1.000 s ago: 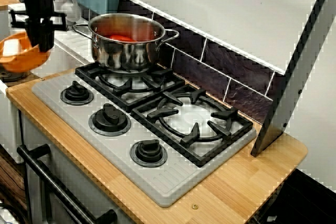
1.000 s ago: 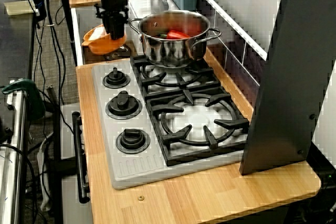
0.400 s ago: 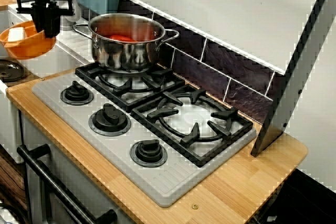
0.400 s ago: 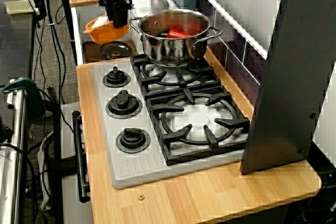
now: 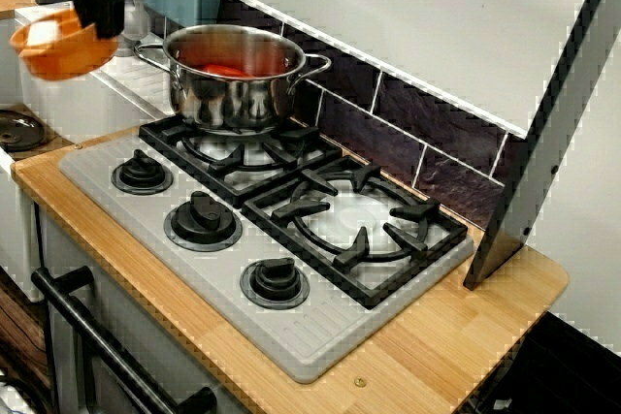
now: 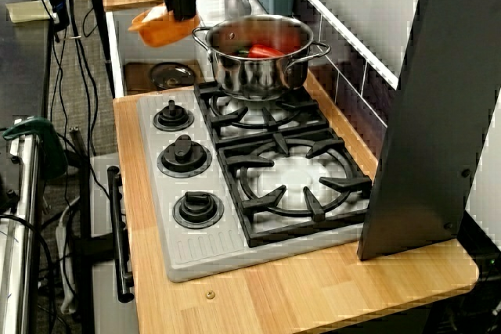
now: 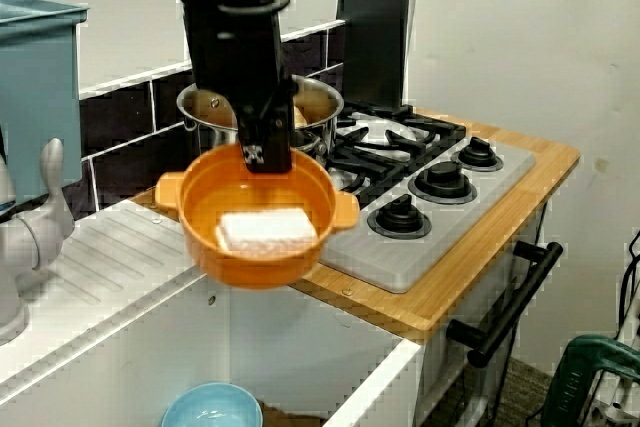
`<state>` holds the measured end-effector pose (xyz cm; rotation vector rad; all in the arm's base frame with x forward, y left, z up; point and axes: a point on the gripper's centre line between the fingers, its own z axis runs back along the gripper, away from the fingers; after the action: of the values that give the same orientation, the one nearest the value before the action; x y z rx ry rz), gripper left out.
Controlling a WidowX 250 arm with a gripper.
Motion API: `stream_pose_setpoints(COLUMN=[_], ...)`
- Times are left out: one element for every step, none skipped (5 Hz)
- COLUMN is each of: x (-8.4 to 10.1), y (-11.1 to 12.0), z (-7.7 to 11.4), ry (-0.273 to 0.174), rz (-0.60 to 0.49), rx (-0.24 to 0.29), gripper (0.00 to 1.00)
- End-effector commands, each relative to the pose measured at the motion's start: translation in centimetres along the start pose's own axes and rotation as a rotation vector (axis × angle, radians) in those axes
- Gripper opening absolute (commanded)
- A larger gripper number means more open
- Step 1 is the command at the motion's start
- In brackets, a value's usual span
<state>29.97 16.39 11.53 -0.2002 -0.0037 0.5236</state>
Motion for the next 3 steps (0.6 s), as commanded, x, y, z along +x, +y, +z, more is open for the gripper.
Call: stream_pose_setpoints(x=[-0.5, -1.4, -2.2], y=[-2.0, -3.1, -4.1], z=[3.9, 4.5, 5.4], ry=[-0.092, -0.097, -0.101], rz=[-0.054, -0.08, -0.108], rx=[-0.004, 0.001, -0.001], gripper=[0.0, 0.0, 0.0])
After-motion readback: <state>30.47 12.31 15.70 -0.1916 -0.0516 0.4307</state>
